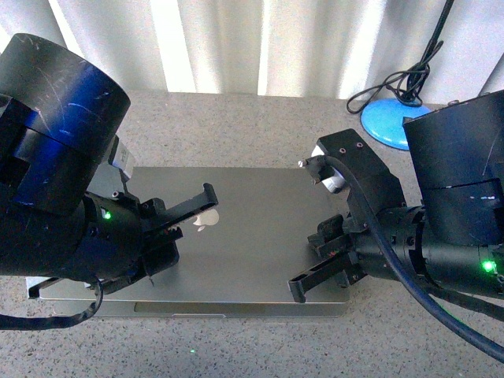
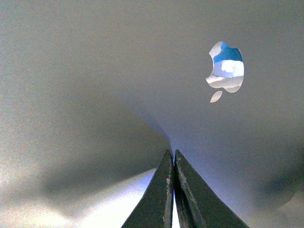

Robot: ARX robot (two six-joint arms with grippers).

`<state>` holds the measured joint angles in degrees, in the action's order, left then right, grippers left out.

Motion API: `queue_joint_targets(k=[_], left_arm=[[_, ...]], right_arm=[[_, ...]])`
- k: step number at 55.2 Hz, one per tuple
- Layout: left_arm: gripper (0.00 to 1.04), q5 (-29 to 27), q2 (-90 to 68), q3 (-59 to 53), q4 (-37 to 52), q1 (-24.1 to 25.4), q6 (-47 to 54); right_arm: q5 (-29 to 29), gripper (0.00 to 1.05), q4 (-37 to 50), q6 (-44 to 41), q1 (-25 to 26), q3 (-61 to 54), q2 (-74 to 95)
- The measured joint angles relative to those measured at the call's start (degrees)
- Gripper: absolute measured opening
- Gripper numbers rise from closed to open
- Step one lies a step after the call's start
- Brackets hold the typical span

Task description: Close laptop

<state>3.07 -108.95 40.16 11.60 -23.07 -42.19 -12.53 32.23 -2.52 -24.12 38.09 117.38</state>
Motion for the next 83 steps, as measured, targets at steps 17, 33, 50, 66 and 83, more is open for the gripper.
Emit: queue_joint_targets(k=[17, 33, 50, 66, 83], left_arm=[[0.04, 0.52, -0.42, -0.52, 1.64, 0.11, -0.61], [0.04, 1.25, -1.97, -1.31, 3.96, 0.44, -2.01], [0.04, 1.75, -3.65, -1.64, 5.88, 1.86, -2.69], [0.04, 2.12, -4.33, -2.25, 7.13, 2.64, -2.99], [0.04, 2.12, -4.50, -3.30, 8.52, 3.04, -4.24]], right_arm=[[0.07, 0.01, -0.15, 0.00, -0.70, 0.02, 0.09], [0.07, 0.01, 0.46, -0.07, -0.74, 0.04, 1.57], [0.28, 0.01, 0.83, -0.31, -0.85, 0.11, 3.08], [0.74, 0.01, 0.83, -0.68, -1.27, 0.22, 3.23], [1.16, 0.01, 0.66, -1.38, -1.38, 0.22, 3.06]])
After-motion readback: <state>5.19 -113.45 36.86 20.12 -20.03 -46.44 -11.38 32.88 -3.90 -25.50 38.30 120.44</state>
